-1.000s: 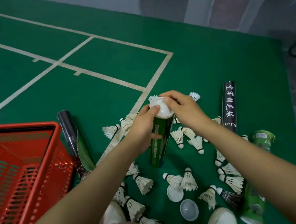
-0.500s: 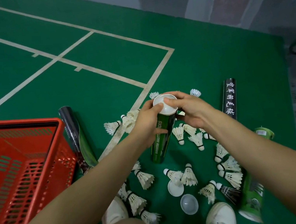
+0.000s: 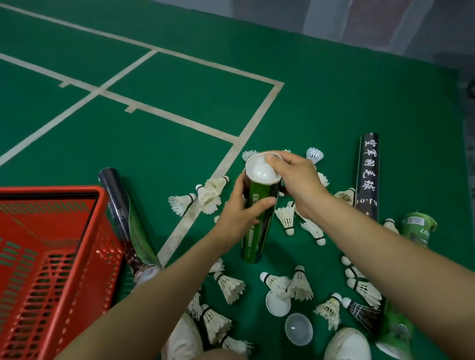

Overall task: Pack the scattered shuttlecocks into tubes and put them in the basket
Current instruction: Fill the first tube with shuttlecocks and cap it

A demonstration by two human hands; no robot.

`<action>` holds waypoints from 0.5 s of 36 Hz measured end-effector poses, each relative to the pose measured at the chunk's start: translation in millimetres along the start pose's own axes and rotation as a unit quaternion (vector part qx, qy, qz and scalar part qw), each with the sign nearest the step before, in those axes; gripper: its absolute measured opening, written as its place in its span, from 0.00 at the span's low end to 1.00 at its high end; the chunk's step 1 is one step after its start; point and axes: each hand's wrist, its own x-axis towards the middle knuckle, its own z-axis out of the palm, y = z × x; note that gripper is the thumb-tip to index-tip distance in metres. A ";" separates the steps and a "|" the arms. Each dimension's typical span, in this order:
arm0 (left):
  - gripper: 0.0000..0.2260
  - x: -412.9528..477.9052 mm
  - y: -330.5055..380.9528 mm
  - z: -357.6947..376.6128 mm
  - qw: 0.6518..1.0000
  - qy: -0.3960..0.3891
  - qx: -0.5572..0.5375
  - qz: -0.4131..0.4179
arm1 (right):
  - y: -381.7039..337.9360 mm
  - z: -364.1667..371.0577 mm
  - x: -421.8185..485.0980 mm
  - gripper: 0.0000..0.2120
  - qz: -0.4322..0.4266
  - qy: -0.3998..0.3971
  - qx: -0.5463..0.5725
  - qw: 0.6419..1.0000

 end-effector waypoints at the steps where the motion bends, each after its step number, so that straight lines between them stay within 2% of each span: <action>1: 0.29 1.9 -0.4 2.4 1.000 0.012 0.015 0.007 | 0.1 -1.1 1.9 0.10 0.000 0.005 0.005 1.000; 4: 0.29 9.9 -5.0 4.7 0.999 0.019 0.042 0.016 | -0.7 -4.5 4.7 0.08 0.004 0.006 0.014 1.000; 7: 0.37 18.6 -19.0 -0.4 0.997 -0.014 0.059 -0.038 | -2.1 -2.0 5.6 0.09 0.005 -0.014 -0.005 1.000; 9: 0.36 22.7 -25.1 -2.8 0.996 -0.023 0.059 -0.066 | -5.7 1.0 6.4 0.10 -0.002 -0.019 0.002 1.000; 12: 0.29 35.0 -18.4 -5.8 0.998 0.019 0.058 -0.016 | -22.5 2.7 13.3 0.13 -0.046 -0.016 0.057 0.997; 15: 0.32 50.0 2.3 -12.5 0.990 0.066 0.122 0.040 | -42.7 0.8 24.9 0.14 -0.113 -0.003 0.098 0.989; 18: 0.31 62.1 18.0 -26.8 0.979 0.091 0.181 0.036 | -45.9 1.4 34.9 0.16 -0.161 -0.009 0.088 0.983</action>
